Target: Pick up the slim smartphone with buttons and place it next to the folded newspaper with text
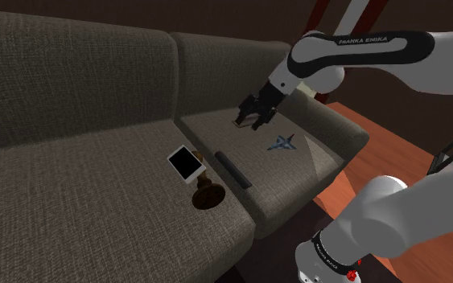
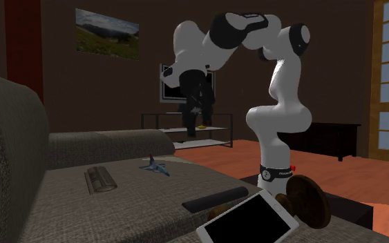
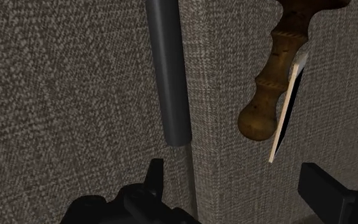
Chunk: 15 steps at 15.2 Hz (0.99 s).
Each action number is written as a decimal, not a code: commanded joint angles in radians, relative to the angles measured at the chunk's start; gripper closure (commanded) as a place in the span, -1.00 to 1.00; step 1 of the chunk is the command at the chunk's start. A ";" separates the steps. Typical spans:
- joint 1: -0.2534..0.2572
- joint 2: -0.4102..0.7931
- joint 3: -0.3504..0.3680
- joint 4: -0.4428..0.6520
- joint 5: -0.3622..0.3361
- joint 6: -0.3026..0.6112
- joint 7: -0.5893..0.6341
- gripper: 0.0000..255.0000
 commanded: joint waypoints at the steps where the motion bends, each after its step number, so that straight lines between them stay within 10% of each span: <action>1: 0.038 0.062 -0.028 -0.005 0.104 0.055 -0.056 -1.00; 15: 0.176 0.591 -0.088 0.210 0.919 0.021 -0.562 -1.00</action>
